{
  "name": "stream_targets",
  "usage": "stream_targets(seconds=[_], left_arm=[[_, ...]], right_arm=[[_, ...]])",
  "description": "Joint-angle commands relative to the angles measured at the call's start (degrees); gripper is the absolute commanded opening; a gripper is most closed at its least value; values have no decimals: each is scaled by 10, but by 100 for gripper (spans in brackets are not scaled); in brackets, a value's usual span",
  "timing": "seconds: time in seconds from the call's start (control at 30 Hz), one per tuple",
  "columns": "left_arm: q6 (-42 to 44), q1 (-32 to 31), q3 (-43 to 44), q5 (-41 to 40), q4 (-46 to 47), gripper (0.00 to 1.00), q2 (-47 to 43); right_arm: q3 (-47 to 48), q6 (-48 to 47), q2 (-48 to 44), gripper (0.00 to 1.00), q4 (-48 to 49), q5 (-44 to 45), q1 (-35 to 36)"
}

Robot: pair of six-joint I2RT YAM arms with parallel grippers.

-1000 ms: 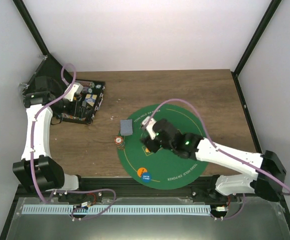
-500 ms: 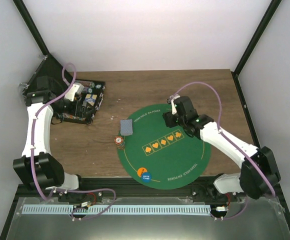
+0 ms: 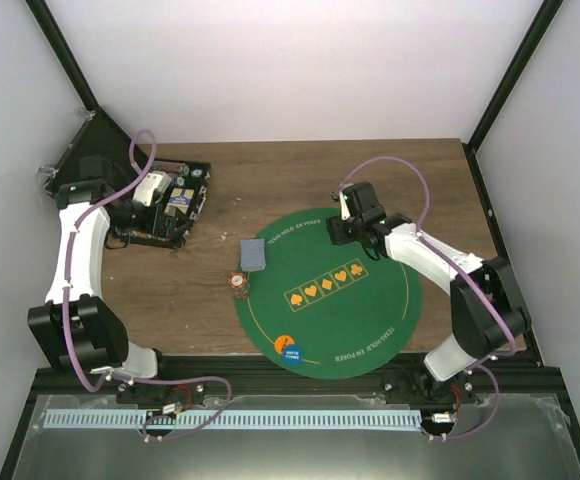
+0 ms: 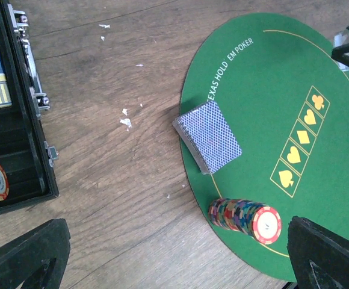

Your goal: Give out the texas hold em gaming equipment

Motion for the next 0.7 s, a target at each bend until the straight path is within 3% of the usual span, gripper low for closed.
stream_targets(seconds=[0.0, 0.27, 0.67], left_arm=[[10, -4, -2, 5, -4, 99, 6], [11, -7, -13, 3, 1, 99, 8], [17, -7, -16, -2, 2, 99, 14]], right_arm=[[51, -10, 42, 35, 30, -16, -19], [146, -21, 186, 28, 8, -52, 4], [217, -42, 297, 33, -27, -17, 68]])
